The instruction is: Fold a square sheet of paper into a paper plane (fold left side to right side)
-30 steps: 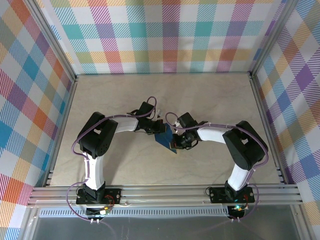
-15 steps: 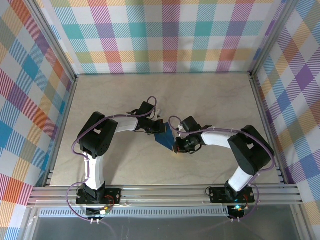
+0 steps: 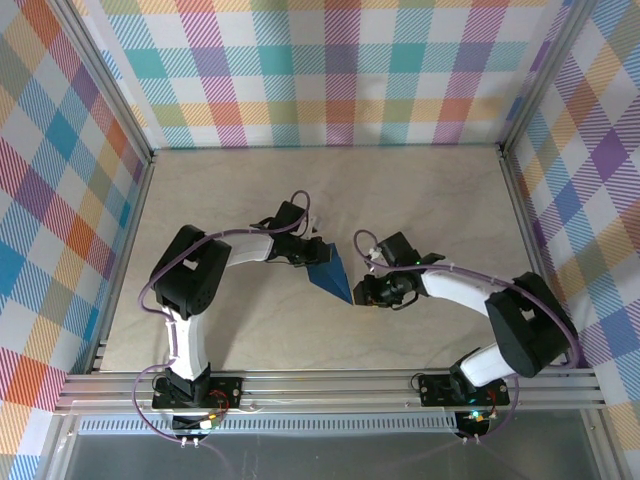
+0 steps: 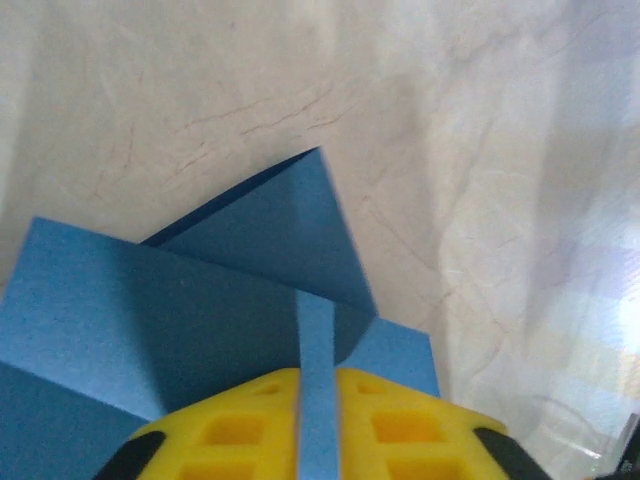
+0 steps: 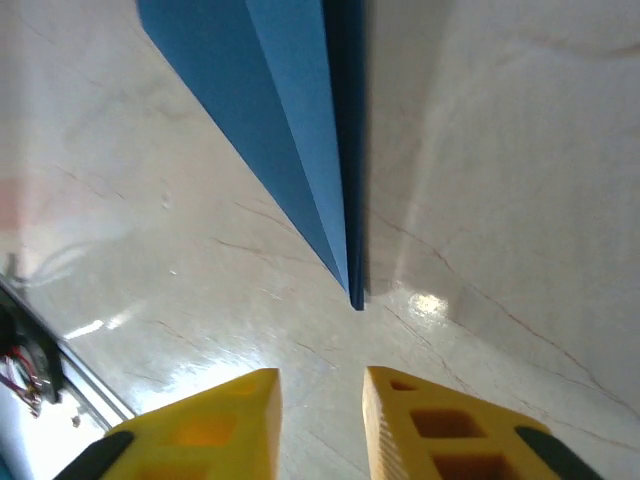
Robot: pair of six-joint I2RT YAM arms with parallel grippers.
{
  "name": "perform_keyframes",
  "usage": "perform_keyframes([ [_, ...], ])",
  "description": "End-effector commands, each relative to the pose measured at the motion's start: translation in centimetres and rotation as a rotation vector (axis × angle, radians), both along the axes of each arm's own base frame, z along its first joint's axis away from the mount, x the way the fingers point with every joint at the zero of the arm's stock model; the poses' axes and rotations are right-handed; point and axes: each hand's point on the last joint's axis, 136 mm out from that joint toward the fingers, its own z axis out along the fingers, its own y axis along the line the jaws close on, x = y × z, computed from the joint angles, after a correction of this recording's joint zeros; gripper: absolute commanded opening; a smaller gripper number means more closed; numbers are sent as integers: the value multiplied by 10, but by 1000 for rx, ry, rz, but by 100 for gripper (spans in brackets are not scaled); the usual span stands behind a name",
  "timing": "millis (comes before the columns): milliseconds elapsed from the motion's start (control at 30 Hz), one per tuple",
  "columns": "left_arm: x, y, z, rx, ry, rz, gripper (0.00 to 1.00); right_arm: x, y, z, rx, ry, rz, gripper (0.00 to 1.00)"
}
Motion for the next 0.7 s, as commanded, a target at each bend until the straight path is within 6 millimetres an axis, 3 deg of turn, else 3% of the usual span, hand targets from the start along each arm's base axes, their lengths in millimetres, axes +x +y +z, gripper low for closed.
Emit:
perform_keyframes([
  [0, 11, 3, 55, -64, -138, 28, 24, 15, 1, 17, 51, -70, 33, 36],
  [100, 12, 11, 82, -89, -230, 57, 28, 33, 3, 23, 67, -130, 54, 43],
  [300, 3, 33, 111, -122, -357, 113, 33, 69, 21, 22, 105, -216, 129, 50],
  [500, -7, 64, 113, -103, -402, 201, 35, 95, 38, 6, 135, -227, 176, 51],
  [667, -14, 83, 111, -91, -410, 256, 36, 98, 50, -4, 194, -186, 187, 46],
])
